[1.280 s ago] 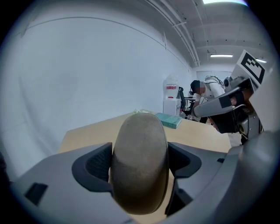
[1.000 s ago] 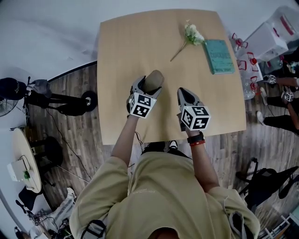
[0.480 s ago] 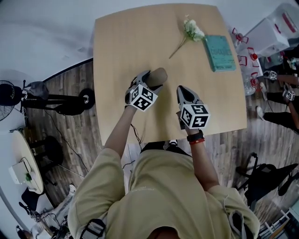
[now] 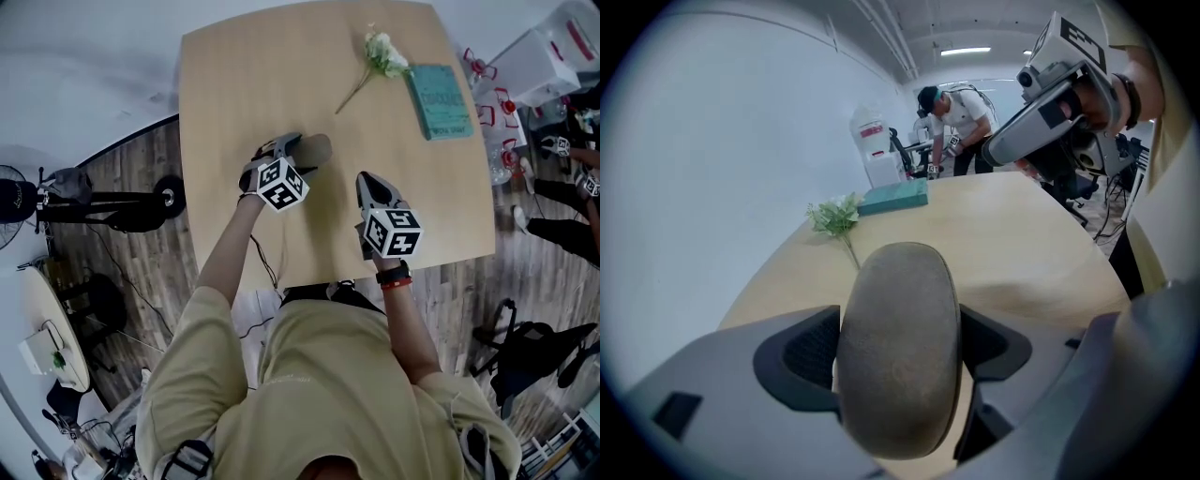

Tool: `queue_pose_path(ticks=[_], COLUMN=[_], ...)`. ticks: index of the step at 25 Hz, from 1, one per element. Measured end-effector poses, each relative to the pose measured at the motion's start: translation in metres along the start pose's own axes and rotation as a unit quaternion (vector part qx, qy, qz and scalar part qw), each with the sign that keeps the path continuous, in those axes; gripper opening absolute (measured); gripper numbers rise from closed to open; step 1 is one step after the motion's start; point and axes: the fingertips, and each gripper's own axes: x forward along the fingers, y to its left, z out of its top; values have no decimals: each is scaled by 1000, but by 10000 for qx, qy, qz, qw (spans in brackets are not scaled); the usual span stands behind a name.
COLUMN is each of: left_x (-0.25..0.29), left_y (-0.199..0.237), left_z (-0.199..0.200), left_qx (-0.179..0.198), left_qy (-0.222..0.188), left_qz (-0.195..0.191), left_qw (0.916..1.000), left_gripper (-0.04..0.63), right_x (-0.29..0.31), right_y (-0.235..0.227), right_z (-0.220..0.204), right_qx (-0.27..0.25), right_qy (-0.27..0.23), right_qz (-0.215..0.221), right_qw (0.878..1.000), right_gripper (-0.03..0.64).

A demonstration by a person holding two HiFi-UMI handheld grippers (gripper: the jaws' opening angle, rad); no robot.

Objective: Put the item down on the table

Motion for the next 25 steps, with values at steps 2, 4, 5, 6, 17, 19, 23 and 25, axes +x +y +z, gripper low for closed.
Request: queue_pose_path(ticks=[2,4,5,6,17,19,23,25], left_x=[6,11,14,16,40,43,46,47], left_y=[0,-2,-3,-5,-22,-26,-31,-34], left_z=[-5,-9,-11,-13,-34,-37,-45,-48], left_qx=[109,188,202,209,460,443,529,578], left_qy=[85,137,146,156,477,535,741,828], left_qz=[-78,-146,-182,-226,-642,-713,-714,-721], left_qw=[9999,9996,9995,9994,9957,9950,9933,9923], left_gripper=[367,367,367,367,367,367,367,367], right_x=[2,4,4,5,8,8,4,3], right_y=[-1,0,0,0,0,1,2,1], right_z=[-2,-4,-5,-6,-14,-16,-18,-18], right_qx=[10,16,18,17,38,32,17,16], right_qy=[24,53,63,71,173,189,208,207], right_qz=[-16,-26,-29,-31,-106,-112,-113,-125], right_qw=[10000,10000,10000,10000,9998,9998,9997,9997], right_gripper=[2,2,2,2,2,2,2,2])
